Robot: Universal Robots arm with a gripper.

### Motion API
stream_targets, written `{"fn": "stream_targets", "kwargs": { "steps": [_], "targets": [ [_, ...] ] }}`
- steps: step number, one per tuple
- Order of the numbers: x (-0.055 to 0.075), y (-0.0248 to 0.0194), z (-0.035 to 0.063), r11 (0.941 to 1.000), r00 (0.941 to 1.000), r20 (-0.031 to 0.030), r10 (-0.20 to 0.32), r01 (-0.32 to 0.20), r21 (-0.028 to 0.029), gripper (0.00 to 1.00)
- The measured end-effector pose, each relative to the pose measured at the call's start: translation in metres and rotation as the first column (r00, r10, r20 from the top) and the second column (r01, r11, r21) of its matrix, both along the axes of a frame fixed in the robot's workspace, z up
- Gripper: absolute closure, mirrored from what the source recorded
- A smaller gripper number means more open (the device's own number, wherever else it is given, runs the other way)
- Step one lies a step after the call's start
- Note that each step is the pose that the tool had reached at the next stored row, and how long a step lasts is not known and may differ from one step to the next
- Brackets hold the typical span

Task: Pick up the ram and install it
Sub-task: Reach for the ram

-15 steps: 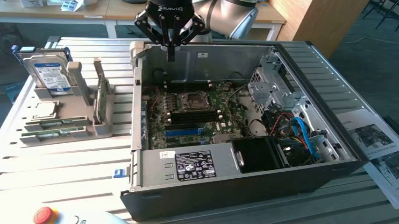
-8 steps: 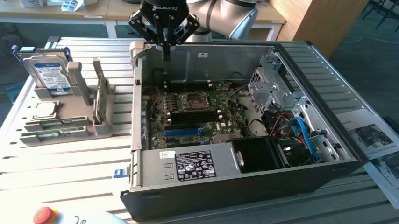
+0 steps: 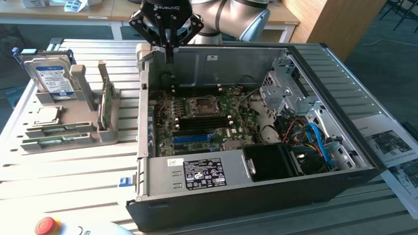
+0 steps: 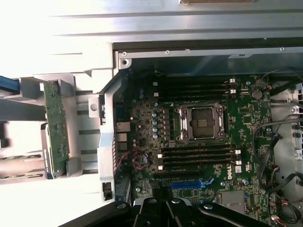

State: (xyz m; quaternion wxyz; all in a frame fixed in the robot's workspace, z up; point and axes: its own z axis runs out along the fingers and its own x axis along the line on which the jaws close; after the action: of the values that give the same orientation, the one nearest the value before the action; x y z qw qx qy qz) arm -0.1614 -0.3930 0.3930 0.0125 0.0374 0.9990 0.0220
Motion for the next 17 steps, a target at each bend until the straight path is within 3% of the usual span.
{"fn": "stream_targets", "kwargs": {
  "steps": [3, 17],
  "targets": [
    [-0.005, 0.0035, -0.0001, 1.0000, 1.0000, 0.0001, 0.000, 0.000, 0.0001, 0.90],
    [-0.030, 0.0094, -0.0007, 1.0000, 1.0000, -0.0002, 0.000, 0.000, 0.0002, 0.90]
  ]
}}
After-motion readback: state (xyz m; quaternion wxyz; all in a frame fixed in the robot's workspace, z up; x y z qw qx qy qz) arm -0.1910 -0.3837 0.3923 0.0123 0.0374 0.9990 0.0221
